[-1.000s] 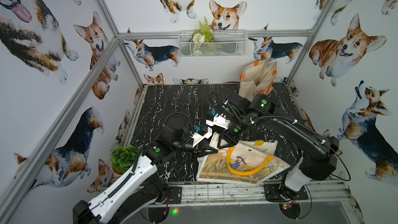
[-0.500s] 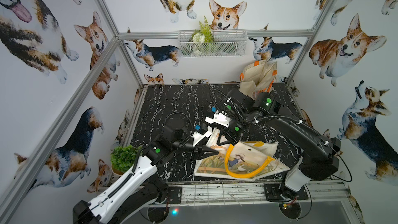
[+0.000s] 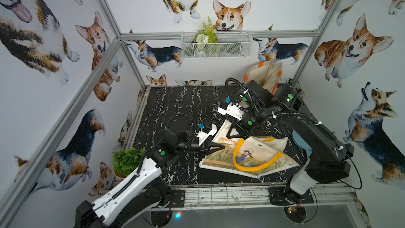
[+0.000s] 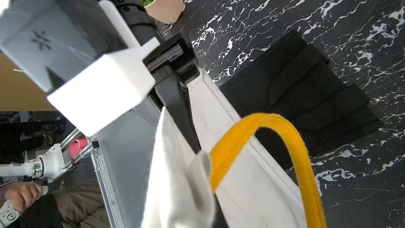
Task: Put away the canvas bag
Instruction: Press the canvas bag.
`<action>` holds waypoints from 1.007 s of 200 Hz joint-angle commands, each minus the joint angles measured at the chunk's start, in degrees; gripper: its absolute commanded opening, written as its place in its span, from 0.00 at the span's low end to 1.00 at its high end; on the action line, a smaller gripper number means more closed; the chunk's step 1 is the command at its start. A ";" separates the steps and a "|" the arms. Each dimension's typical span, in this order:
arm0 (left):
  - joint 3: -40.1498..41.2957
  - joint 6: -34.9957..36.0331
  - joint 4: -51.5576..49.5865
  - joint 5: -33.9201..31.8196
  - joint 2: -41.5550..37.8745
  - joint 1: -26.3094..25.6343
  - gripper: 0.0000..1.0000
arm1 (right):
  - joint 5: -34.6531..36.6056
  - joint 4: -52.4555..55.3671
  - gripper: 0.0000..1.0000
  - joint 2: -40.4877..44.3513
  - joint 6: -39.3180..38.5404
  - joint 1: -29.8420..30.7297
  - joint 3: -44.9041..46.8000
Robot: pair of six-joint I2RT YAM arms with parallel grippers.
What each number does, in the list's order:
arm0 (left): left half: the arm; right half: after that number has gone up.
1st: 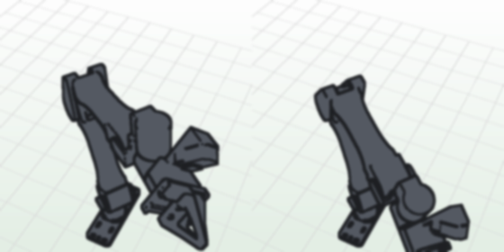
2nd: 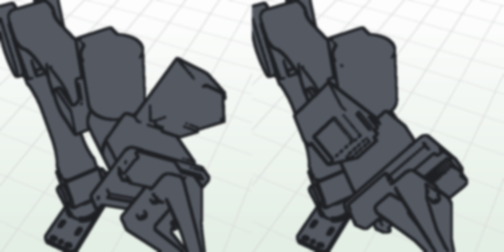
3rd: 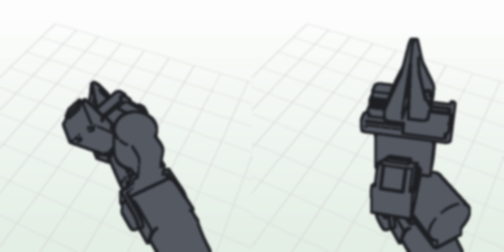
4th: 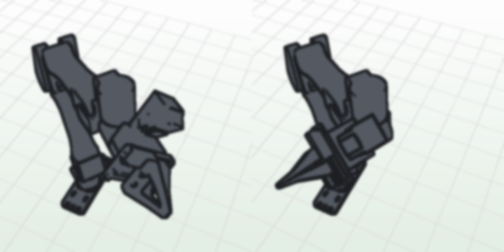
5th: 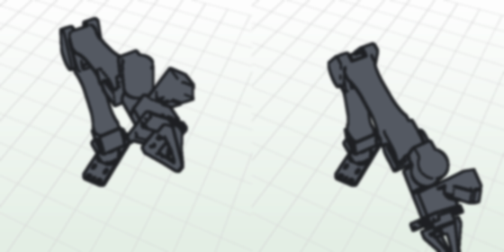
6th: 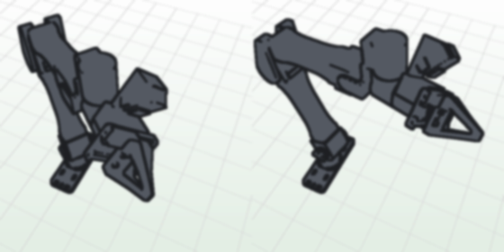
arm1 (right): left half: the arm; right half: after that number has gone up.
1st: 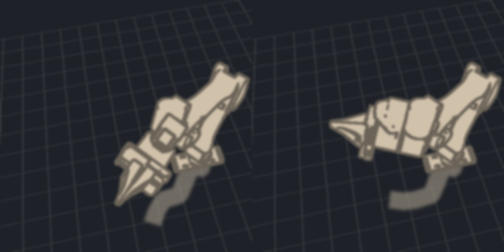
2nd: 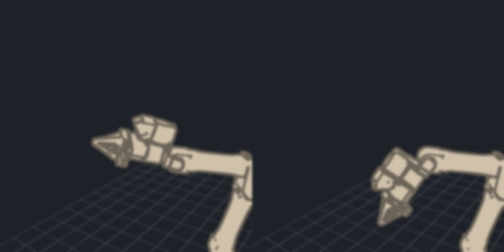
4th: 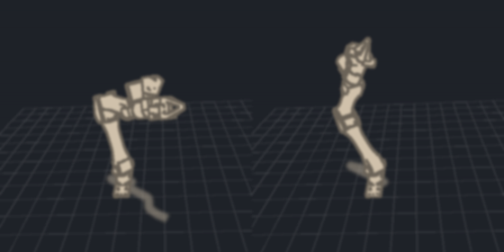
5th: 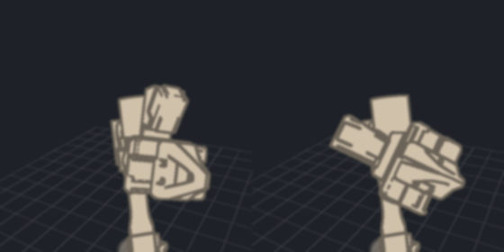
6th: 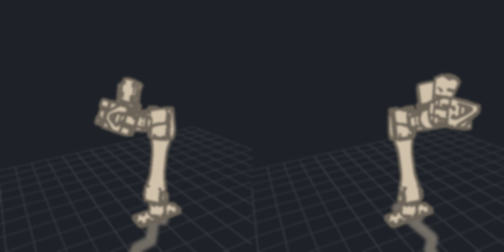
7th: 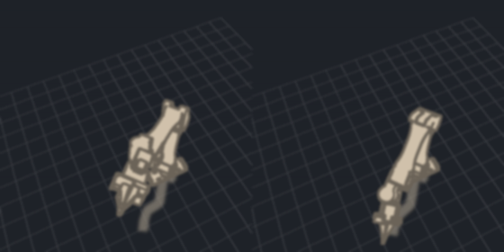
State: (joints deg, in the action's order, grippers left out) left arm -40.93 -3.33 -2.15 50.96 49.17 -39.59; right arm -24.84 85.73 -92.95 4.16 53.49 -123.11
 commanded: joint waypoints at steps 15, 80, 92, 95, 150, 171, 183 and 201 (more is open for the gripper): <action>2.64 -6.06 -5.18 -6.14 -1.49 0.08 0.45 | 7.32 3.62 0.00 2.59 0.54 -1.40 -0.55; 3.86 -4.56 -8.10 -8.05 -3.48 -0.95 0.00 | 10.50 3.57 0.00 3.96 0.50 -2.43 -0.38; 3.92 -4.77 -8.87 -9.06 -3.88 -0.99 0.22 | 10.86 3.56 0.00 4.13 0.58 -2.52 -0.55; 4.00 -4.90 -8.91 -9.26 -3.96 -0.94 0.30 | 10.99 3.59 0.00 4.15 0.53 -2.52 -0.64; 5.91 -6.34 -7.15 -8.34 -4.64 -1.01 0.16 | 11.75 2.65 0.00 5.40 0.63 -2.87 -0.65; 5.31 -4.76 -8.38 -7.58 -4.18 -1.06 0.00 | 11.16 2.33 0.00 5.67 0.76 -2.98 -0.13; 4.91 -3.62 -9.29 -6.82 -3.99 -1.15 0.00 | 10.96 2.12 0.00 5.80 0.88 -3.00 0.43; 4.61 -2.49 -10.05 -6.57 -4.33 -1.73 0.00 | 10.70 1.65 0.00 6.17 1.06 -3.05 1.19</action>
State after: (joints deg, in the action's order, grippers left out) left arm -35.55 -8.38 -9.39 42.22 45.10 -40.75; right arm -14.98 90.35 -87.55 4.45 50.59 -122.67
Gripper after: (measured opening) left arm 0.087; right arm 0.115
